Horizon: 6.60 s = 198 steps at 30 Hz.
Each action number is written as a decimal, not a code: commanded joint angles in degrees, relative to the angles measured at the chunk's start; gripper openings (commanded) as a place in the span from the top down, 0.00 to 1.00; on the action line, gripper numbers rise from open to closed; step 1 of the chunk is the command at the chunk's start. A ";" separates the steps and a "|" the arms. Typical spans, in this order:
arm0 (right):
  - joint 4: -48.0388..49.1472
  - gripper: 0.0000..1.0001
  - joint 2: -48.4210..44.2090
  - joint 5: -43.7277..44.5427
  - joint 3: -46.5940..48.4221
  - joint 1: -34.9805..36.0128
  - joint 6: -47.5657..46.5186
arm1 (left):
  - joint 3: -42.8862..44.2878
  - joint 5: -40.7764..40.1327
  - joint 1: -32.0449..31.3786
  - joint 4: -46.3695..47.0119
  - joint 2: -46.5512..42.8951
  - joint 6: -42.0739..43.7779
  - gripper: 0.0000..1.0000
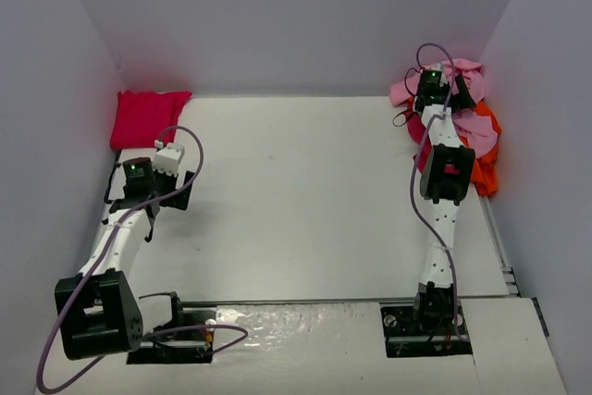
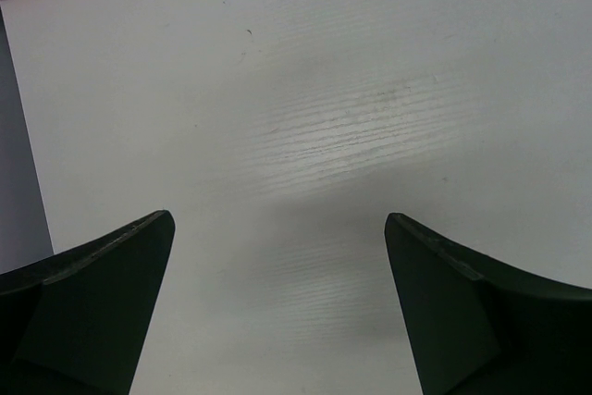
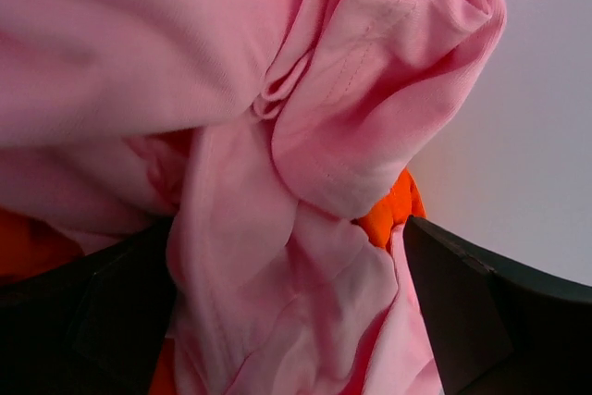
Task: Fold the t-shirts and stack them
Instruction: Grab the tshirt from the pile, then move the tshirt to the center of the board, then flatten the tshirt out
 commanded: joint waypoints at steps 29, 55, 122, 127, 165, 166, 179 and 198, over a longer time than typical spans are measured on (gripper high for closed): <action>11.33 0.99 -49.52 -7.09 -23.36 3.12 7.98 | 3.90 1.10 0.06 0.08 -2.06 1.86 0.03; -3.43 1.00 -62.55 -41.29 -43.17 23.48 4.60 | 12.08 0.20 -0.03 -1.23 2.91 -2.49 0.03; -24.92 0.14 -39.42 -43.49 -47.01 40.57 7.61 | 30.78 11.75 -20.77 -25.84 20.47 5.02 0.42; -24.80 0.15 -43.21 -43.65 -50.93 39.81 7.61 | 33.11 12.32 -24.53 -27.20 22.71 6.96 0.44; -19.94 0.10 -52.42 -38.25 -49.92 20.88 16.66 | 51.00 -5.33 -45.12 -25.33 48.87 7.37 0.40; -19.94 0.10 -52.89 -38.26 -49.95 20.88 16.66 | 51.58 -5.09 -45.08 -26.02 49.76 7.53 0.41; -19.85 0.09 -52.46 -39.83 -52.48 20.88 15.69 | 42.13 -2.53 -39.50 -26.61 45.46 5.79 0.55; -19.55 0.09 -49.81 -40.13 -52.57 23.42 16.41 | 45.97 -7.29 -39.60 -23.50 30.90 4.42 0.32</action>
